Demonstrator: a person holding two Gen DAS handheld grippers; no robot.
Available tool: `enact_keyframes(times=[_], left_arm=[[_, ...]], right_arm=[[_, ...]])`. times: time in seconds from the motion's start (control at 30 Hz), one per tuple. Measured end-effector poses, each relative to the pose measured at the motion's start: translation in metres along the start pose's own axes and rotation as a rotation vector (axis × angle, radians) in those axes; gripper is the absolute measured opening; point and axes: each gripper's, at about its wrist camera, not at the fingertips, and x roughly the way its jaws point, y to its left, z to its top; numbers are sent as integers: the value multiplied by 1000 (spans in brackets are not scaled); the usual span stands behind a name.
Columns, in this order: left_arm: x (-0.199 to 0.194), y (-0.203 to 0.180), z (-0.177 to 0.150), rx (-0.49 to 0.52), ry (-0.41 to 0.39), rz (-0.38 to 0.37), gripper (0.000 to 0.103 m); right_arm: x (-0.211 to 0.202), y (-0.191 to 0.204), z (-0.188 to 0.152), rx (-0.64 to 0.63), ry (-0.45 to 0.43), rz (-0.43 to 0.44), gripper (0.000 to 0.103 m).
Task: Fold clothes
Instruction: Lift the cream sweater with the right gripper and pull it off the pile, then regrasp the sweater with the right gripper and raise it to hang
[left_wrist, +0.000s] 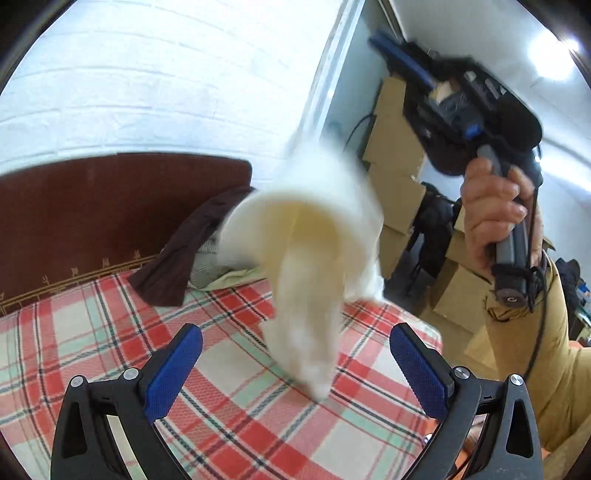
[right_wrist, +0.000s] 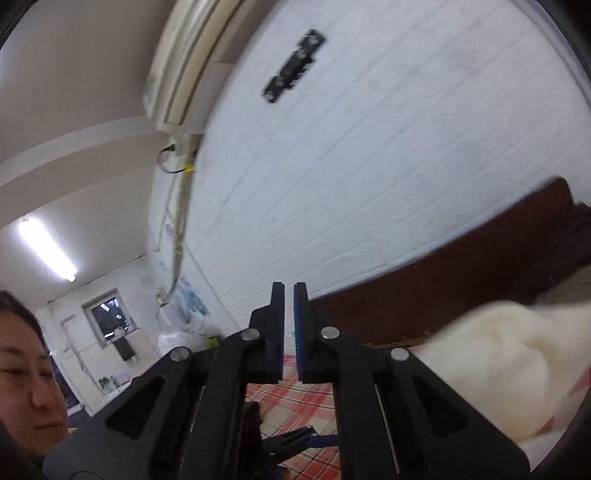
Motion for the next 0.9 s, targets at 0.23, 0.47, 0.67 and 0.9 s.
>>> enact_keyframes(times=[0.23, 0.47, 0.67, 0.9], left_arm=[[-59, 33, -35, -75, 5, 160, 103], [-15, 48, -66, -100, 168, 158, 103], [58, 27, -69, -73, 268, 90, 103], [134, 15, -57, -66, 346, 82, 103]], right_arm=[[53, 26, -38, -129, 192, -234, 8], [-6, -124, -109, 110, 279, -742, 93], [-91, -242, -117, 397, 118, -862, 93], [-121, -350, -112, 562, 14, -868, 93]])
